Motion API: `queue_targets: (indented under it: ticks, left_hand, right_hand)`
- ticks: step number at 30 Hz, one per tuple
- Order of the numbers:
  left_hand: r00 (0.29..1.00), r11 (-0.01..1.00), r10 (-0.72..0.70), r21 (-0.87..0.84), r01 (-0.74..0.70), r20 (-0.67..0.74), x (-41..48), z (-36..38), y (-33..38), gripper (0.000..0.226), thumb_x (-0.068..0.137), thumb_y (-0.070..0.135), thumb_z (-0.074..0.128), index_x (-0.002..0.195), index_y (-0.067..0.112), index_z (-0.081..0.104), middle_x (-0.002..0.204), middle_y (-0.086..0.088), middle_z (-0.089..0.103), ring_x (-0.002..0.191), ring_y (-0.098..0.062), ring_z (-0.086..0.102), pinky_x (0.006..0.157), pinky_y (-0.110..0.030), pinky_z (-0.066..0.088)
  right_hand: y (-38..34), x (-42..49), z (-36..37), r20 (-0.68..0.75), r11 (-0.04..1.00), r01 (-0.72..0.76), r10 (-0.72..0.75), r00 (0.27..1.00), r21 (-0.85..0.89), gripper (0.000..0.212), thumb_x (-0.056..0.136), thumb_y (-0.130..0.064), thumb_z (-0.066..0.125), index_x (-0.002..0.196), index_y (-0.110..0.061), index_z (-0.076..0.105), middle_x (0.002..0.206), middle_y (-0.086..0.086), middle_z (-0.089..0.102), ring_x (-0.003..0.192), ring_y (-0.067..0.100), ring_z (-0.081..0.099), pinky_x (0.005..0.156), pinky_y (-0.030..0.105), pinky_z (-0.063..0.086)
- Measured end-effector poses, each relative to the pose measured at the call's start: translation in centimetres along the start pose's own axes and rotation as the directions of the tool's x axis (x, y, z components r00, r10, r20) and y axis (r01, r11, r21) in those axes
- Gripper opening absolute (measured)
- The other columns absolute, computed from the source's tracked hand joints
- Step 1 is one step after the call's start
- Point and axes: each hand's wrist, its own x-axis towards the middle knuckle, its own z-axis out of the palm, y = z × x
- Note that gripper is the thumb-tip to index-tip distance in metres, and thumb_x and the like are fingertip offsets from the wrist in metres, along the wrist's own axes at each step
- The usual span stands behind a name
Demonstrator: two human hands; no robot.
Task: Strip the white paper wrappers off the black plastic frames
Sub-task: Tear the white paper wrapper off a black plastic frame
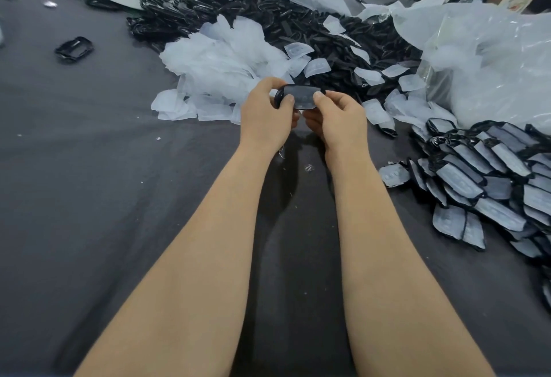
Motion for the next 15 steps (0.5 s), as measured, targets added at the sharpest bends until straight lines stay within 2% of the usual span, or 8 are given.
queue_targets:
  ticks: [6,8,11,15]
  left_hand:
    - [1.000,1.000,0.005,-0.004,-0.005,-0.015,-0.20,0.08,0.09,0.014,0.093,0.008,0.053,0.096,0.022,0.052,0.072,0.002,0.062,0.054,-0.001,0.060,0.054,-0.010,0.049]
    - [1.000,1.000,0.010,0.000,-0.010,-0.015,-0.26,0.10,0.13,0.016,0.093,0.009,0.054,0.093,0.025,0.051,0.071,0.003,0.062,0.056,-0.003,0.060,0.055,-0.011,0.050]
    - [1.000,1.000,0.019,0.013,-0.019,-0.009,-0.31,0.19,0.13,0.021,0.093,0.009,0.054,0.090,0.029,0.048,0.071,0.004,0.062,0.058,-0.005,0.060,0.060,-0.015,0.054]
    - [1.000,0.999,0.023,0.024,-0.023,0.001,-0.28,0.31,0.08,0.017,0.094,0.009,0.053,0.094,0.026,0.048,0.074,0.003,0.062,0.058,-0.005,0.061,0.064,-0.019,0.055]
  right_hand:
    - [0.25,0.11,0.04,-0.026,0.996,0.044,-0.047,0.999,-0.083,0.004,0.093,-0.009,0.058,0.096,-0.007,0.058,0.080,0.003,0.063,0.061,0.006,0.060,0.065,0.021,0.053]
    - [0.23,0.08,0.06,-0.028,0.993,0.055,-0.058,0.998,-0.101,0.001,0.093,-0.009,0.057,0.093,-0.010,0.056,0.080,0.002,0.062,0.061,0.006,0.061,0.065,0.021,0.053]
    - [0.12,-0.02,0.03,-0.023,0.996,0.043,-0.045,0.999,-0.072,0.012,0.093,-0.008,0.055,0.085,-0.016,0.054,0.081,0.002,0.062,0.059,0.004,0.060,0.062,0.019,0.051]
    - [0.10,-0.05,-0.03,-0.019,0.998,0.034,-0.035,0.999,-0.045,0.009,0.094,-0.008,0.054,0.088,-0.015,0.056,0.083,0.002,0.063,0.061,0.005,0.060,0.063,0.020,0.051]
